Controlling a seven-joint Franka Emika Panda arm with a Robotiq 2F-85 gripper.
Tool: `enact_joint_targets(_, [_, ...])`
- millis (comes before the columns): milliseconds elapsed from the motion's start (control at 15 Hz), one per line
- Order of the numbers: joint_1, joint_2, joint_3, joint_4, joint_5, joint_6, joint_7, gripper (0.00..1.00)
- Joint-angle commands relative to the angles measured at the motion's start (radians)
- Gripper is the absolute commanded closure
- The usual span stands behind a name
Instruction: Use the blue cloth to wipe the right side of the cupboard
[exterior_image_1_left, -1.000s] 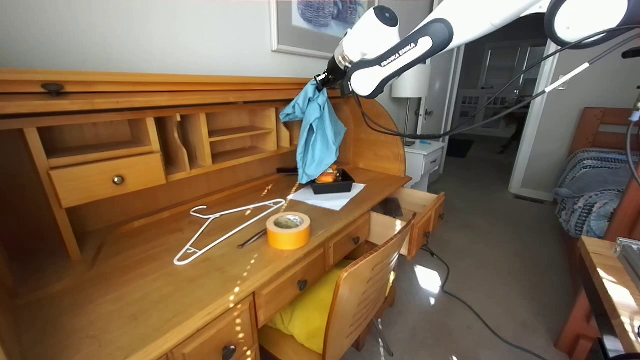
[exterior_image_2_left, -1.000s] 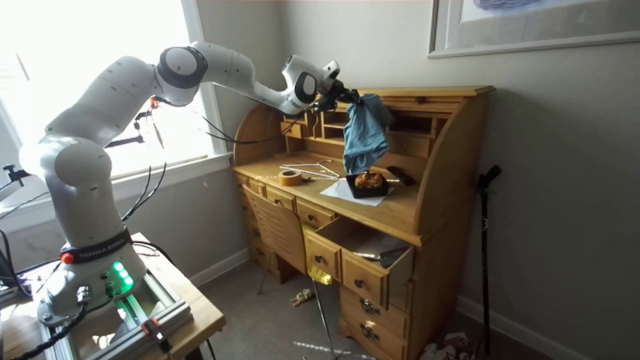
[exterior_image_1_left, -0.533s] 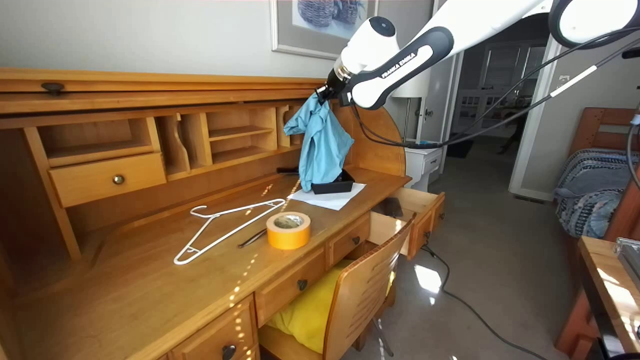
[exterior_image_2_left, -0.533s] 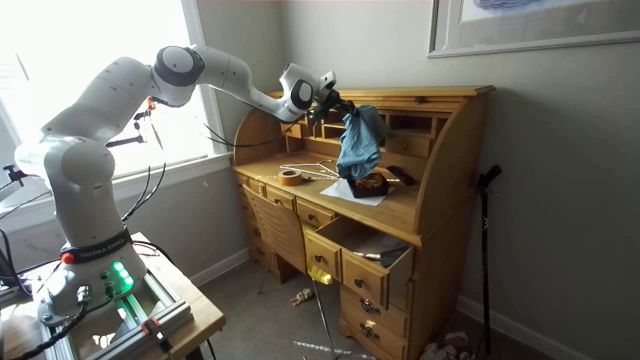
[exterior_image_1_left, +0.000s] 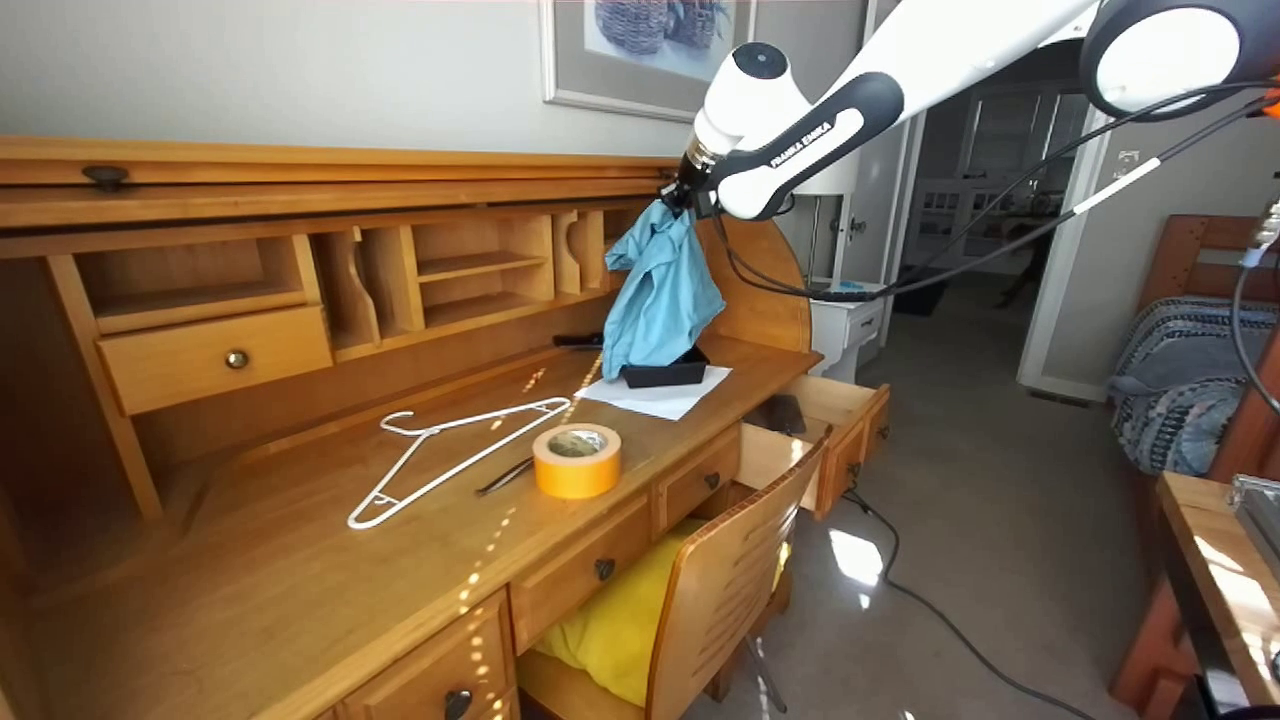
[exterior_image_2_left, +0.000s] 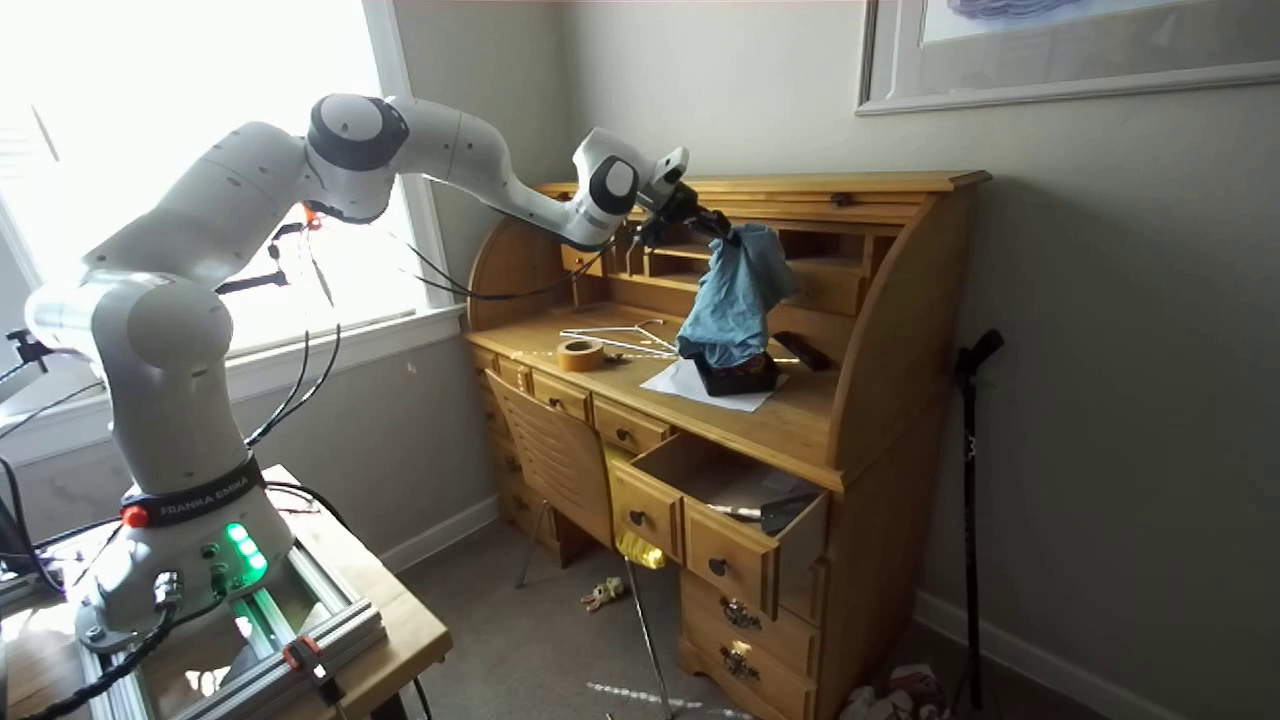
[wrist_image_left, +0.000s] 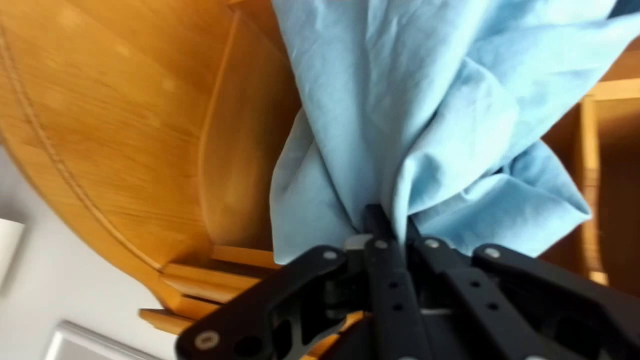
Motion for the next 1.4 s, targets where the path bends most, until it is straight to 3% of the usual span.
enact_joint_targets(0, [0.039,0.064,-0.170,-0.018,-0.010,-0.068,0.156,0.99])
enact_joint_targets(400, [0.096,0.195,-0.438,-0.083,-0.012,-0.138,0.411,0.99])
enact_joint_targets(533, [0.118,0.241,-0.503,-0.092,-0.008,-0.211,0.487,0.99])
enact_joint_targets(600, [0.063,0.176,-0.409,-0.068,-0.038,-0.164,0.415,0.95])
enact_joint_targets(933, [0.091,0.214,-0.457,-0.074,-0.042,-0.204,0.478,0.99])
enact_joint_targets(1067, [0.071,0.185,-0.393,-0.085,-0.038,-0.133,0.422,0.99])
enact_joint_targets(1333, [-0.007,0.182,-0.311,-0.062,-0.020,-0.190,0.433,0.99])
